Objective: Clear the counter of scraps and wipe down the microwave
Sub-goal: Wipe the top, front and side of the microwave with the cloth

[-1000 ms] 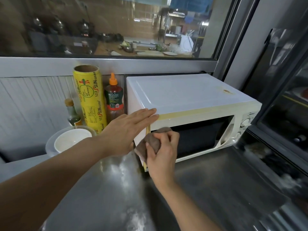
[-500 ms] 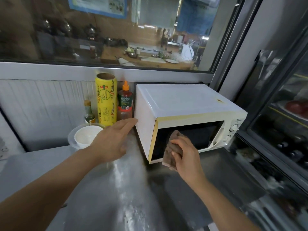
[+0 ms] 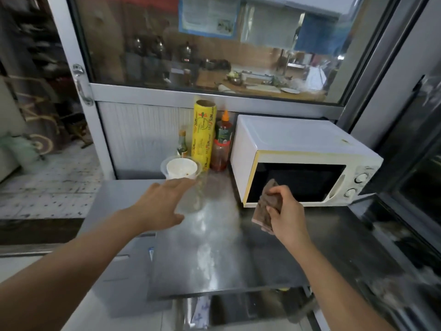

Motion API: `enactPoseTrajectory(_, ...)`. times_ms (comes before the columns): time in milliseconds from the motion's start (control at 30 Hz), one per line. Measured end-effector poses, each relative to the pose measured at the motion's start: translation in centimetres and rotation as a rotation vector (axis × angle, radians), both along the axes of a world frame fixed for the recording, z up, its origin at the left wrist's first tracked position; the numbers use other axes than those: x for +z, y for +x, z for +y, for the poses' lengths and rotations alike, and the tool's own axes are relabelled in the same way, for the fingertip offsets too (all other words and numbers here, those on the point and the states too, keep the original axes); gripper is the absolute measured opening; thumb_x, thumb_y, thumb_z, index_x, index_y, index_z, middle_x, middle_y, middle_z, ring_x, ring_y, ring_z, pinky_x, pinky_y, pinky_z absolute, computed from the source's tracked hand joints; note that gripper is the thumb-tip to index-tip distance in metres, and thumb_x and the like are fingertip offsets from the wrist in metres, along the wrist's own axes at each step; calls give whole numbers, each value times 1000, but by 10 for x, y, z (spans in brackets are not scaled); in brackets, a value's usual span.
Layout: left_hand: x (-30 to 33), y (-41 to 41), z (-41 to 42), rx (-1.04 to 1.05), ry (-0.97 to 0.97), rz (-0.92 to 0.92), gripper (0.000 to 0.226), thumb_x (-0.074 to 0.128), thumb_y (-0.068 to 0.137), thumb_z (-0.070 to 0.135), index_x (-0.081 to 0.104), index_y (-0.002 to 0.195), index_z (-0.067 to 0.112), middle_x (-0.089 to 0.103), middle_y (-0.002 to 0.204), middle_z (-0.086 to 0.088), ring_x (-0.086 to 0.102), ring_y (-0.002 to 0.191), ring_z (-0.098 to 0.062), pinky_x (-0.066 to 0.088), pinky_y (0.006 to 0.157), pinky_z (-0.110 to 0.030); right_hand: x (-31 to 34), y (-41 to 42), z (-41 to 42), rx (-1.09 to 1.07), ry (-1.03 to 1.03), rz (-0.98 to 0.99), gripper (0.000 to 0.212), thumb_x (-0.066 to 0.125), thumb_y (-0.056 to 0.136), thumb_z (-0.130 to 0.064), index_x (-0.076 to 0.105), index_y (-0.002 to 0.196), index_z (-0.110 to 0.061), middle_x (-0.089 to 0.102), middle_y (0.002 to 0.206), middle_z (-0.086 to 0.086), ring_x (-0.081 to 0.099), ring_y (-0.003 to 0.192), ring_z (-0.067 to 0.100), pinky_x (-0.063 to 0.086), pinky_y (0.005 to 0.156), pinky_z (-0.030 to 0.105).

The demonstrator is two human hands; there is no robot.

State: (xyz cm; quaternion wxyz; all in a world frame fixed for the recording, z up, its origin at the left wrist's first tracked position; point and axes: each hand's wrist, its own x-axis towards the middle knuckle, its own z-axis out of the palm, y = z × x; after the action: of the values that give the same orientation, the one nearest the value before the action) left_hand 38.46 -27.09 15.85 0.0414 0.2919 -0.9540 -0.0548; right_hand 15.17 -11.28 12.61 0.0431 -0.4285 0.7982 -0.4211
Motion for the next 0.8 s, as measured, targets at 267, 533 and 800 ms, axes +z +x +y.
enactPoseTrajectory(267,8,21,-25,-46,46,23,83,65,82,33,14,148,27,27,153,0,40,130,-23,34,105,-32,11,33,-13,-71,45,-9,32,62,83,4,55,99,-23,42,114,-8,56,101,19,57,76,44)
enactPoseTrajectory(533,3,46,-130,-253,66,45,80,65,83,32,18,147,29,26,153,5,36,134,-23,33,107,-35,9,99,-86,-255,97,-8,29,57,84,7,58,105,-12,45,106,-2,56,93,17,56,76,43)
enactPoseTrajectory(800,18,51,-222,-460,57,41,78,66,81,33,23,146,27,29,152,5,35,135,-19,33,106,-31,12,159,-137,-440,96,158,29,62,75,13,63,100,-1,55,115,11,55,92,19,30,71,-8)
